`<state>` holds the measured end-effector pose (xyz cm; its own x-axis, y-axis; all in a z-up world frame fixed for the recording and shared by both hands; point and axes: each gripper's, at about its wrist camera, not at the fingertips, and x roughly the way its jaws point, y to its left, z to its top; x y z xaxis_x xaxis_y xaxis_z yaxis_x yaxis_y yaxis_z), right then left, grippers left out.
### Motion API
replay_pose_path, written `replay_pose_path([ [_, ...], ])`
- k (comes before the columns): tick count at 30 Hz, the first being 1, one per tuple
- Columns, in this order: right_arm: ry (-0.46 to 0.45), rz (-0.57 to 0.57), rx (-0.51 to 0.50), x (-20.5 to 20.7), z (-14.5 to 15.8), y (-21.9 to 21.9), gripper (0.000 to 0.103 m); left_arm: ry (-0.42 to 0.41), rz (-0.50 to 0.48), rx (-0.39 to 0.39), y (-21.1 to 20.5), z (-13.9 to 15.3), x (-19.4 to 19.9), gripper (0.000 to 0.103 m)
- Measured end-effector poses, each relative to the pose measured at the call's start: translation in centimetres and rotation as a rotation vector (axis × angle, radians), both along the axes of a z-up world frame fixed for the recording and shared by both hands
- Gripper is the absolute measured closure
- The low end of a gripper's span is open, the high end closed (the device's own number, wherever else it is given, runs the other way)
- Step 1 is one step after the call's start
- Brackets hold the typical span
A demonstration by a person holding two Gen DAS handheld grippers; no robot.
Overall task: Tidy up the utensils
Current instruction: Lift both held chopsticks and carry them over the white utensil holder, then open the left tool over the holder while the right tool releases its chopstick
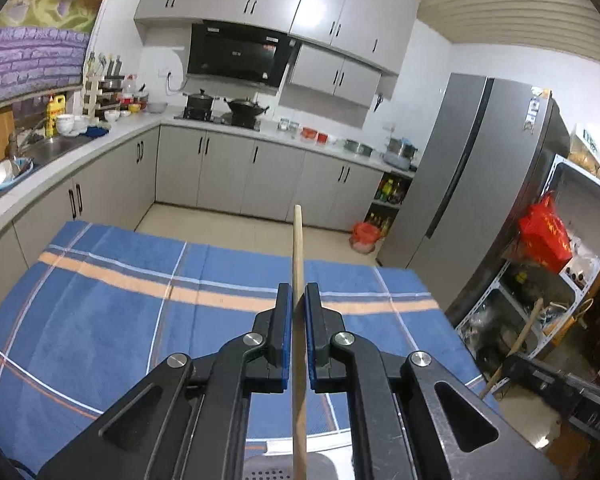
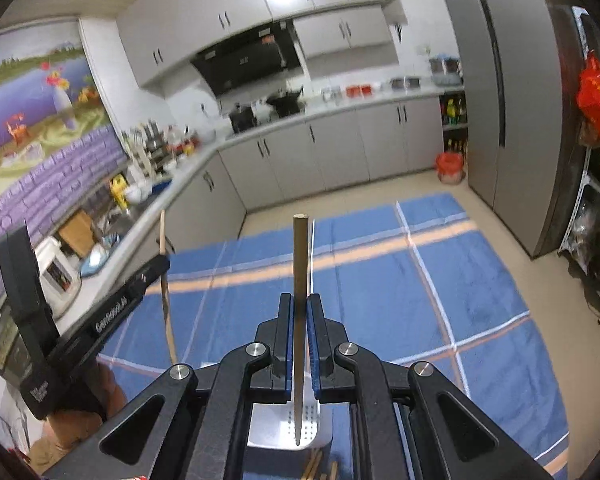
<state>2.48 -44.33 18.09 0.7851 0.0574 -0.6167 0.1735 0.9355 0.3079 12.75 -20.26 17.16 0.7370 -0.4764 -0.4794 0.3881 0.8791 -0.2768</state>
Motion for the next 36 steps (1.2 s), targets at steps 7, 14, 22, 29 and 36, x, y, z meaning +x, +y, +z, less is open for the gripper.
replay_pose_path([
  [7,0.046,0.017,0.012,0.3,-2.6,-0.1,0.093,0.02,-0.007,0.02,0.8,-1.4,-0.4,0.096],
  [14,0.076,0.027,0.023,0.3,-3.8,0.0,0.092,0.065,-0.021,0.051,0.5,-2.9,0.2,0.096],
  [22,0.078,0.076,0.069,-0.3,-4.5,0.5,0.091,0.117,-0.028,0.03,1.2,-3.6,0.4,0.096],
  [29,0.111,0.286,0.11,0.4,-6.4,3.7,0.091,0.206,-0.002,-0.075,4.4,-3.2,0.3,0.087],
  [36,0.157,0.303,0.059,1.0,-8.1,4.6,0.091,0.3,0.096,-0.188,9.2,-4.3,0.6,0.056],
])
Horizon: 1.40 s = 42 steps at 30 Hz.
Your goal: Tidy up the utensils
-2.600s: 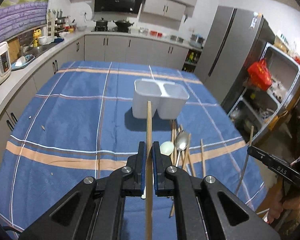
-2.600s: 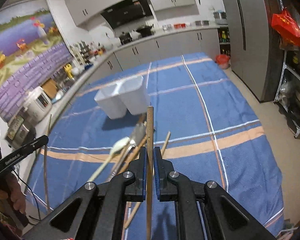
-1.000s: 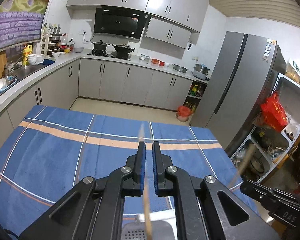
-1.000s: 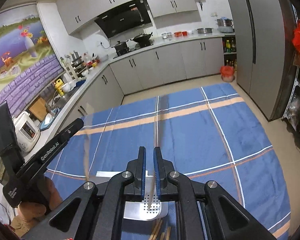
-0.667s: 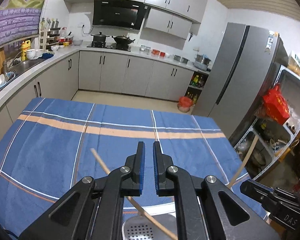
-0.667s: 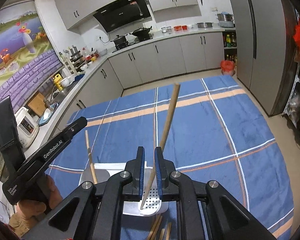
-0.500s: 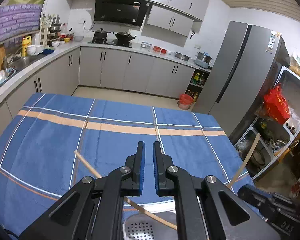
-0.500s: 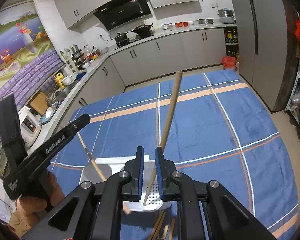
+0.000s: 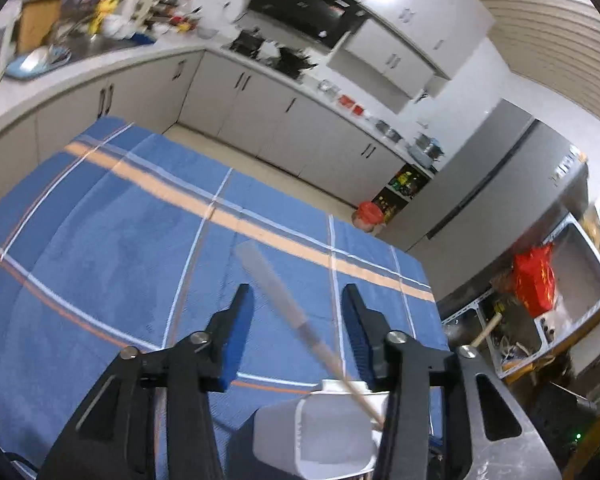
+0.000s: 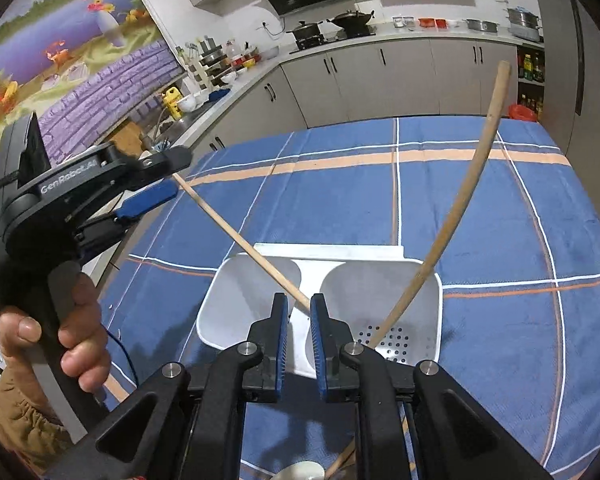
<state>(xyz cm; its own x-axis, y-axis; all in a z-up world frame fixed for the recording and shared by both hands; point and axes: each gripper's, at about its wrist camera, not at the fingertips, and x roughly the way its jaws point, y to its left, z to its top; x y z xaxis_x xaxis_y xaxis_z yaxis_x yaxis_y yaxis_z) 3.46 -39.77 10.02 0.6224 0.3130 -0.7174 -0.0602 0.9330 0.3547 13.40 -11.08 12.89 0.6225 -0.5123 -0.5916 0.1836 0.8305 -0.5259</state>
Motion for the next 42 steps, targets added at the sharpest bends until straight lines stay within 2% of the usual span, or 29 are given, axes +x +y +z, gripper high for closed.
replay_pose_path([
  [3,-0.001,0.0,-0.006,0.1,0.2,0.1,0.091,0.063,0.003,-0.039,0.6,-1.4,0.8,0.056],
  [5,-0.003,0.003,-0.018,0.1,0.2,0.2,0.091,0.094,-0.019,-0.079,0.5,-2.3,1.1,0.051],
  [8,-0.004,0.004,-0.023,0.0,0.3,0.4,0.091,0.092,-0.039,-0.101,-0.3,-3.0,1.6,0.046],
  [10,-0.007,0.006,-0.025,-0.1,0.3,0.4,0.091,0.096,-0.063,-0.108,-0.9,-3.3,2.2,0.046],
  [18,-0.008,0.017,-0.053,0.2,0.1,1.6,0.091,0.147,-0.193,-0.233,-3.1,-3.7,4.2,0.046],
  [21,-0.001,0.039,-0.086,0.2,-0.3,2.6,0.091,0.144,-0.235,-0.216,-4.2,-3.5,4.4,0.046],
  [26,-0.018,0.051,-0.134,0.1,-0.1,3.1,0.092,0.162,-0.252,-0.211,-5.6,-3.9,5.1,0.046],
  [31,-0.015,0.06,-0.141,0.1,0.1,3.5,0.092,0.209,-0.246,-0.202,-6.5,-4.4,6.1,0.046],
  [34,-0.043,0.042,-0.099,-0.6,1.7,2.6,0.091,0.201,-0.246,-0.169,-6.5,-4.1,6.1,0.046],
  [36,-0.068,0.039,-0.029,-1.5,3.3,1.4,0.09,0.193,-0.242,-0.141,-6.2,-3.6,6.2,0.046],
  [38,-0.099,0.024,0.014,-2.7,5.2,-0.2,0.082,0.199,-0.242,-0.12,-5.9,-3.6,6.5,0.046],
  [40,-0.116,0.005,0.019,-3.6,6.3,-1.4,0.08,0.23,-0.251,-0.098,-6.1,-3.8,7.5,0.046],
  [42,-0.127,-0.032,0.014,-4.7,7.1,-2.9,0.079,0.31,-0.288,-0.112,-6.9,-4.7,8.9,0.043],
])
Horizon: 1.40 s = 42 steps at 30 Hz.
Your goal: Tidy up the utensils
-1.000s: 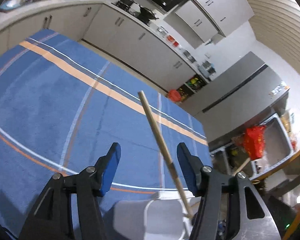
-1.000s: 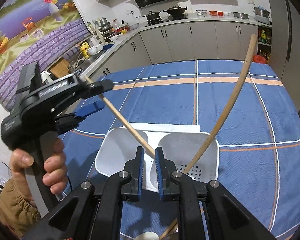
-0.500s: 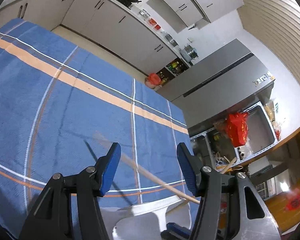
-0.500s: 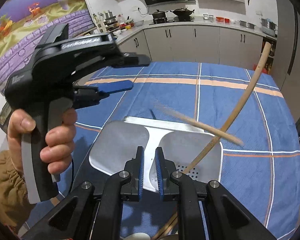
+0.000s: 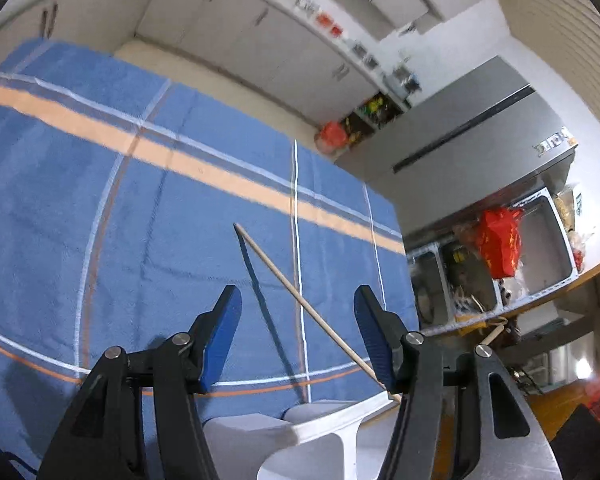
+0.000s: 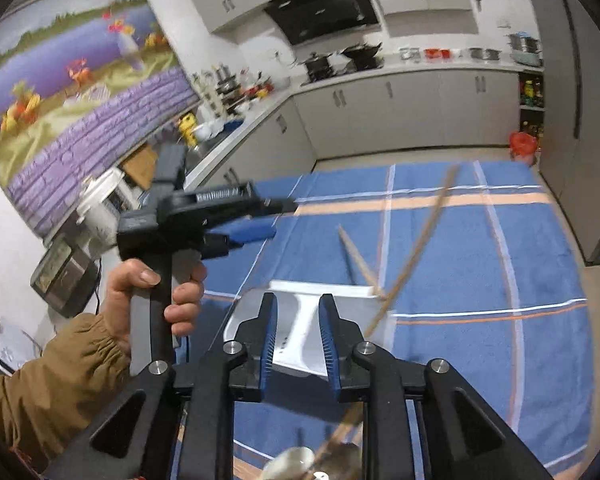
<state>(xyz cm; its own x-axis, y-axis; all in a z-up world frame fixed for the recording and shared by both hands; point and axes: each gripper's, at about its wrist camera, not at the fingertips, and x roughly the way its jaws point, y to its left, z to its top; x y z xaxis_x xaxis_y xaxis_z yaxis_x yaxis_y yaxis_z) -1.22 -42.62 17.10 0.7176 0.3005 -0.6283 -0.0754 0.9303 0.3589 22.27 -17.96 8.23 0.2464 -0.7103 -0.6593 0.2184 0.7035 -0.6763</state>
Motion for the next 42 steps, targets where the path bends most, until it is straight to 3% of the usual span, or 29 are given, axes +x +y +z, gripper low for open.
replay_pose_path([
  [2,-0.004,-0.049,0.018,-1.1,0.3,-1.5,0.078,0.125,-0.039,-0.039,-0.6,-1.7,1.6,0.039],
  [5,-0.003,-0.107,0.046,-2.6,0.1,-2.9,0.078,0.29,-0.019,-0.072,-1.3,-4.5,3.5,0.039],
  [8,0.005,-0.145,0.042,-3.5,-0.2,-3.5,0.078,0.321,-0.01,-0.026,-2.5,-5.9,4.7,0.039],
  [11,0.018,-0.177,0.052,-4.5,-0.7,-3.9,0.078,0.358,-0.056,-0.002,-4.0,-6.8,4.9,0.039],
  [15,0.033,-0.205,0.055,-5.7,-1.0,-4.3,0.078,0.363,-0.109,0.085,-6.3,-7.4,5.3,0.039],
  [21,0.059,-0.234,0.041,-6.7,-1.6,-4.1,0.078,0.428,-0.15,0.109,-8.0,-8.7,5.7,0.04],
  [22,0.064,-0.237,0.039,-6.9,-1.7,-4.0,0.078,0.431,-0.16,0.111,-8.1,-9.0,5.8,0.051],
  [23,0.07,-0.242,0.037,-7.1,-1.7,-3.9,0.078,0.438,-0.183,0.119,-8.3,-9.1,5.7,0.072],
  [25,0.078,-0.249,0.034,-7.5,-1.9,-3.8,0.078,0.439,-0.224,0.128,-8.9,-9.3,5.6,0.092],
  [26,0.08,-0.252,0.03,-7.6,-2.0,-3.9,0.078,0.428,-0.227,0.135,-9.1,-9.2,5.4,0.096],
  [34,0.064,-0.272,0.01,-8.5,-1.2,-3.9,0.078,0.192,-0.172,0.05,-7.3,-3.1,4.3,0.098],
  [37,0.052,-0.277,-0.004,-8.9,-0.8,-3.9,0.078,0.092,-0.138,0.028,-5.5,0.6,3.1,0.098],
  [42,0.033,-0.298,-0.005,-10.1,-0.5,-3.8,0.078,-0.161,-0.112,0.028,-1.6,9.1,-0.9,0.098],
])
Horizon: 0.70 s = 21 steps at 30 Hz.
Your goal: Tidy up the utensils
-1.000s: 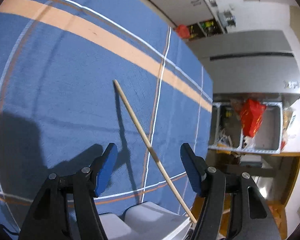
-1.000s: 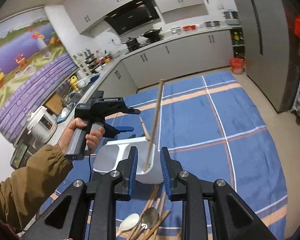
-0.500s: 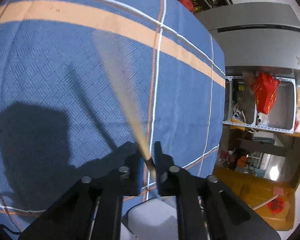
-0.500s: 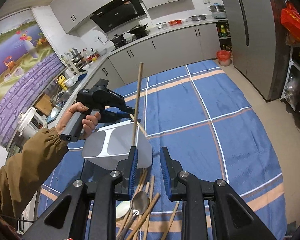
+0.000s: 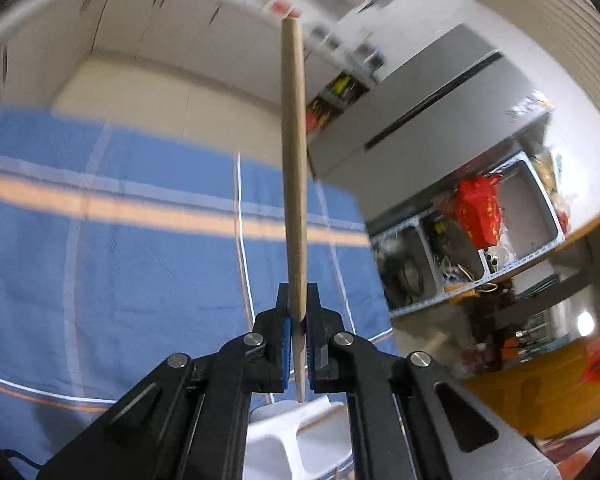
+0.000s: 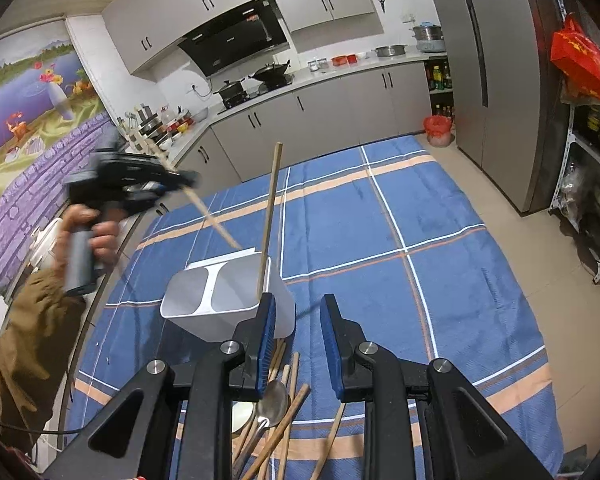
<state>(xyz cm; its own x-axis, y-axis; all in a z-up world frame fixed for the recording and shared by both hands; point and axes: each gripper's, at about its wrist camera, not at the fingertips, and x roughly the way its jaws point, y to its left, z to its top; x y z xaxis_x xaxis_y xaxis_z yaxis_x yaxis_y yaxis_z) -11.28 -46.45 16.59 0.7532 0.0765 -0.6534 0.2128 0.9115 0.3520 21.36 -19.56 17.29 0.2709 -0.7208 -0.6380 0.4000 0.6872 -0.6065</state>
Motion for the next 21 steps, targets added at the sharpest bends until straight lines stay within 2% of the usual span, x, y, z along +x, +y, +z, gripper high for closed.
replay_pose_path([
  [4,0.009,-0.012,0.012,-0.7,-0.7,0.1,0.078,-0.209,0.0,0.045,2.8,5.3,-4.3,0.098],
  [6,0.017,-0.01,0.008,-1.0,-1.1,0.3,0.078,-0.299,0.0,0.101,2.8,6.2,-6.9,0.098],
  [8,0.027,-0.004,0.003,-1.5,-1.5,0.7,0.078,-0.353,-0.006,0.154,2.3,6.0,-8.8,0.098],
  [13,0.045,0.001,0.015,-2.3,-2.3,1.0,0.078,-0.373,-0.037,0.286,0.1,2.2,-11.2,0.098],
  [15,0.049,-0.001,0.03,-2.9,-2.8,1.1,0.078,-0.356,-0.041,0.334,-0.7,0.5,-11.5,0.098],
  [18,0.052,-0.001,0.048,-3.7,-3.4,1.2,0.076,-0.331,-0.028,0.353,-0.8,-0.6,-12.1,0.098],
  [19,0.057,-0.002,0.053,-4.0,-3.7,1.2,0.072,-0.334,-0.015,0.356,-0.7,-0.6,-12.5,0.097],
  [21,0.069,-0.004,0.063,-4.5,-4.3,1.1,0.071,-0.331,-0.006,0.347,-0.1,-0.1,-13.2,0.097],
])
